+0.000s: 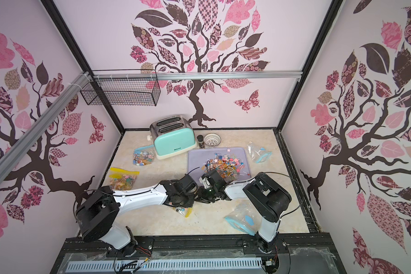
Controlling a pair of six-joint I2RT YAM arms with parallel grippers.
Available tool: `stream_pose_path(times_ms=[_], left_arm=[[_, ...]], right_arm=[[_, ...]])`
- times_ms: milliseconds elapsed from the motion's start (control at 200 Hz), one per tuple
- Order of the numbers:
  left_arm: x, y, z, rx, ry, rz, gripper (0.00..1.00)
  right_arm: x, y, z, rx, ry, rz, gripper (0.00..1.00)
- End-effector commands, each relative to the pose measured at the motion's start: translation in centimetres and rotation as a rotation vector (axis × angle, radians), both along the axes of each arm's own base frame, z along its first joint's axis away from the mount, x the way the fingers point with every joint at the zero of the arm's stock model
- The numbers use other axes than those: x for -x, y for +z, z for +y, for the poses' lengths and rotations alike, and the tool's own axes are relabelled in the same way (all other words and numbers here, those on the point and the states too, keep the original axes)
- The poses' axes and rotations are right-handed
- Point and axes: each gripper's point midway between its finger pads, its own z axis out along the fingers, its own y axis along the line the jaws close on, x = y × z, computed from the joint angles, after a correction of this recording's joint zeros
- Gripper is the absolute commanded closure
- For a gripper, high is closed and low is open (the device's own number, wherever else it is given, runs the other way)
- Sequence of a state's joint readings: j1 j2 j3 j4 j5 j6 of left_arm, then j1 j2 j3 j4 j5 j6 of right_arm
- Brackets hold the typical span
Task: Pour candies out of the ziploc bag
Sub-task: Open the ziploc bag at the center of the board.
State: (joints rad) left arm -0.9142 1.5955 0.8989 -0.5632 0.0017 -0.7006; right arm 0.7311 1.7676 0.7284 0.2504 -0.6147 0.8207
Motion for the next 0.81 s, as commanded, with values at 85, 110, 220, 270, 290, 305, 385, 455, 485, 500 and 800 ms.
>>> stream_pose_path(times_ms=[85, 110, 220, 270, 290, 305, 385, 455, 485, 500, 800], left_arm=[[-0.7, 0.7, -0.1, 0.006, 0.007, -0.029, 1.0], [-0.8, 0.7, -0.1, 0.006, 0.01, -0.031, 1.0], [-0.9, 0.8, 0.1, -0.002, 0.017, -0.037, 1.0], [-1.1, 0.8, 0.3, -0.011, 0.023, -0.043, 1.0], [-1.1, 0.8, 0.5, -0.017, 0.028, -0.042, 1.0], [-1.2, 0.7, 0.6, -0.021, 0.031, -0.044, 1.0], [-1.3, 0.5, 1.3, -0.055, 0.055, -0.043, 1.0], [-1.4, 0.2, 1.7, -0.078, 0.064, -0.042, 1.0], [-1.4, 0.3, 1.6, -0.074, 0.064, -0.043, 1.0], [-1.5, 0.3, 1.6, -0.073, 0.064, -0.044, 1.0], [-1.3, 1.3, -0.1, 0.021, 0.016, -0.041, 1.0]], right_arm=[[0.0, -0.7, 0.6, 0.017, 0.012, 0.02, 0.71], [0.0, -0.7, 0.6, 0.017, 0.011, 0.02, 0.72], [0.2, -1.1, 0.7, 0.02, 0.016, 0.031, 0.78], [0.3, -1.1, 0.6, 0.02, 0.016, 0.031, 0.8], [0.4, -1.2, 0.6, 0.021, 0.018, 0.032, 0.81], [0.4, -1.1, 0.6, 0.019, 0.019, 0.031, 0.82], [0.5, -1.1, 0.6, 0.018, 0.018, 0.032, 0.85], [0.5, -1.0, 0.6, 0.016, 0.019, 0.028, 0.93], [0.4, -1.0, 0.6, 0.015, 0.019, 0.027, 0.96], [0.4, -1.0, 0.6, 0.015, 0.019, 0.026, 0.99], [0.3, -0.4, 0.9, 0.0, 0.026, 0.016, 1.0]])
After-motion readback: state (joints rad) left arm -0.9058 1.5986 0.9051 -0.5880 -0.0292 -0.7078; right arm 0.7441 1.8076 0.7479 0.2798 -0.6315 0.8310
